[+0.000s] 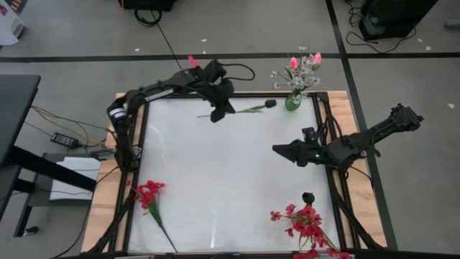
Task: Sort flowers into vase by color
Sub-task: Put the black flower into the red vase
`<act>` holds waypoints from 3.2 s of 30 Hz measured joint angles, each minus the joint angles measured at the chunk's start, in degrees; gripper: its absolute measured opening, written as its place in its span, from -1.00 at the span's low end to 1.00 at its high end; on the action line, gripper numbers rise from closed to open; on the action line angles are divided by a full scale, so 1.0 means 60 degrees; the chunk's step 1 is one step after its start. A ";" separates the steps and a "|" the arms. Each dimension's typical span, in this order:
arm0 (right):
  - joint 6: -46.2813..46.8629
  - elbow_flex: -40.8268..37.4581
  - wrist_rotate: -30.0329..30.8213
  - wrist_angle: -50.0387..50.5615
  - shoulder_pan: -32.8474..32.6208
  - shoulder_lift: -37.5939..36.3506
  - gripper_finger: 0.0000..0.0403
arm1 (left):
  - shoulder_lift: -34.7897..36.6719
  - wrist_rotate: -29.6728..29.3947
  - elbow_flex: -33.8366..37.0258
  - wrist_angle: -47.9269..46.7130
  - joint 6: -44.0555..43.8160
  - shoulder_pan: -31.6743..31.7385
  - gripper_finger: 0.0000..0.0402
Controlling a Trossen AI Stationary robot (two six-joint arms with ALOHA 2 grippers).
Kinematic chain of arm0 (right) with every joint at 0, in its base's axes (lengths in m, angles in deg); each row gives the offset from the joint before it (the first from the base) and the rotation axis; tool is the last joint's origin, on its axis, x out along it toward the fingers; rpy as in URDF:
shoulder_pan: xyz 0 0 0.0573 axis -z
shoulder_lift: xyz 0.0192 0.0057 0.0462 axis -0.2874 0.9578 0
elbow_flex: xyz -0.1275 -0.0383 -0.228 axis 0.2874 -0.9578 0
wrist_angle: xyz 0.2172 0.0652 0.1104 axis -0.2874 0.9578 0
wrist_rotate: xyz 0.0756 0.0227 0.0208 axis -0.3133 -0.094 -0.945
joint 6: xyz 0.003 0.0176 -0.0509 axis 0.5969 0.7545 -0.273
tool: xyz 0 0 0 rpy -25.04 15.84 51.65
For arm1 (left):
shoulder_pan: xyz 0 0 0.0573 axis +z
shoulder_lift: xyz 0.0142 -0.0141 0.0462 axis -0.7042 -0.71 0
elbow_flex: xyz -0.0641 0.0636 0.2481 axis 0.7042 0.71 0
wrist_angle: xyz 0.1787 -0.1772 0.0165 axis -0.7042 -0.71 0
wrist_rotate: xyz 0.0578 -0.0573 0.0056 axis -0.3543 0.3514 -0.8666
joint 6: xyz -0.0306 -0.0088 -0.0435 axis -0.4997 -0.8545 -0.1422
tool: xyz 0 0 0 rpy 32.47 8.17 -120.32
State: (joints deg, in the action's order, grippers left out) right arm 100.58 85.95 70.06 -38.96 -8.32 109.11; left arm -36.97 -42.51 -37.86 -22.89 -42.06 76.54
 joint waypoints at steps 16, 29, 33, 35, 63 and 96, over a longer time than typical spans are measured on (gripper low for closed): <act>-0.5293 -0.0004 -0.0830 -0.1708 0.1104 0.0266 0.21 | 0.0783 0.4292 0.0000 0.5176 -0.3753 -0.2335 -1.00; -0.8981 -0.0004 -0.0799 -0.3863 0.1135 0.0355 0.15 | 0.0772 0.2501 -0.0004 0.7578 -0.5459 -0.3063 -1.00; -0.9381 -0.0004 -0.1060 -0.4258 0.1275 0.0347 0.12 | 0.0769 0.2239 -0.0004 0.7568 -0.5448 -0.3179 -1.00; -0.9381 -0.0004 -0.1370 -0.4339 0.1332 0.0351 0.08 | 0.0769 0.1982 -0.0004 0.7492 -0.5440 -0.3201 -1.00; -0.8078 0.1385 -0.0836 0.1673 0.1378 0.0084 -0.92 | 0.1282 0.0613 0.0007 0.4682 -0.4241 -0.2906 -0.05; -0.2548 0.2473 -0.5089 0.8966 -0.2150 -0.2199 -0.92 | 0.4383 -0.5926 0.0007 0.0647 -0.5646 -0.3895 0.06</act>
State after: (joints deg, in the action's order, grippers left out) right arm 85.29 100.79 39.52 14.84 -21.23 95.92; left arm -10.67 -78.07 -37.82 -19.01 -75.94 53.17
